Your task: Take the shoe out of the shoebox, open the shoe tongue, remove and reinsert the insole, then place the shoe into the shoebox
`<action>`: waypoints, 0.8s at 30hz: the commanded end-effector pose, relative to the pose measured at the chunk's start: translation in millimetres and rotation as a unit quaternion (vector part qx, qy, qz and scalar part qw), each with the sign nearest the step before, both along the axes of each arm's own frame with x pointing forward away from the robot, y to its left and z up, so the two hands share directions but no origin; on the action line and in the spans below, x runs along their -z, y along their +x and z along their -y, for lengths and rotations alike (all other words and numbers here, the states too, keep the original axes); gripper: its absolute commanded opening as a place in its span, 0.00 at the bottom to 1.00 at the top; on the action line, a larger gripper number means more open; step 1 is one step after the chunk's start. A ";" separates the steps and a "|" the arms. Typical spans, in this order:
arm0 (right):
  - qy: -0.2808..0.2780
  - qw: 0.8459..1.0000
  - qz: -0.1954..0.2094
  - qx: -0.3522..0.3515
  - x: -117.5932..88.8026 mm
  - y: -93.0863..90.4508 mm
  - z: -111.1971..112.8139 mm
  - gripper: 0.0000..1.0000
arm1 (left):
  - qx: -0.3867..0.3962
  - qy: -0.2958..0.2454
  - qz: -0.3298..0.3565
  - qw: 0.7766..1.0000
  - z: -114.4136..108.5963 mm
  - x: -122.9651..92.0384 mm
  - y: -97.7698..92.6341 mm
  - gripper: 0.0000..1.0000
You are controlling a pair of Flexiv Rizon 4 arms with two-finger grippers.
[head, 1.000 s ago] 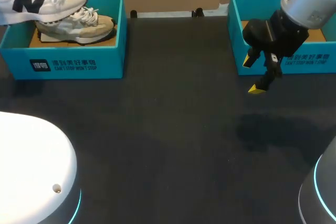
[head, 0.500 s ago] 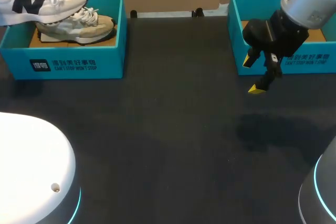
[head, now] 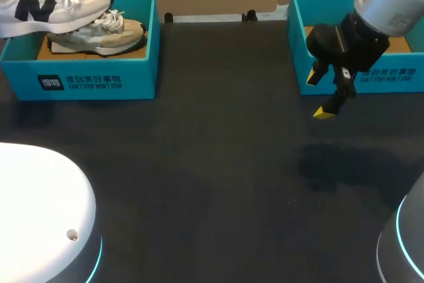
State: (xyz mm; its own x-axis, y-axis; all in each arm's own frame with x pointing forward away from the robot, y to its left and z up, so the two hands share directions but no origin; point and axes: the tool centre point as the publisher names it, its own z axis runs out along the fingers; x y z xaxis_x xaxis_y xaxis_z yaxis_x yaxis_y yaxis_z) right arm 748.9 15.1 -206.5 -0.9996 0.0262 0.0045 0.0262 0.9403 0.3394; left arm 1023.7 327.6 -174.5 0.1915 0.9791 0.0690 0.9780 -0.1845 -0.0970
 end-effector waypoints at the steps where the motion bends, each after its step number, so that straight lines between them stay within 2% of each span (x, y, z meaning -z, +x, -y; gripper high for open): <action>1: -0.001 1.000 0.000 0.000 1.0 0.0 0.0 1.00 | -0.002 0.008 0.022 1.000 12.0 -3.8 -29.0 0.00; 13: -0.001 1.000 0.000 0.000 1.0 0.0 0.0 1.00 | -0.016 0.010 0.036 0.999 42.0 -8.4 -50.9 0.00; 24: -0.001 1.000 0.000 0.000 1.0 0.0 0.0 1.00 | -0.026 0.018 0.038 0.999 92.3 -19.7 -83.9 0.00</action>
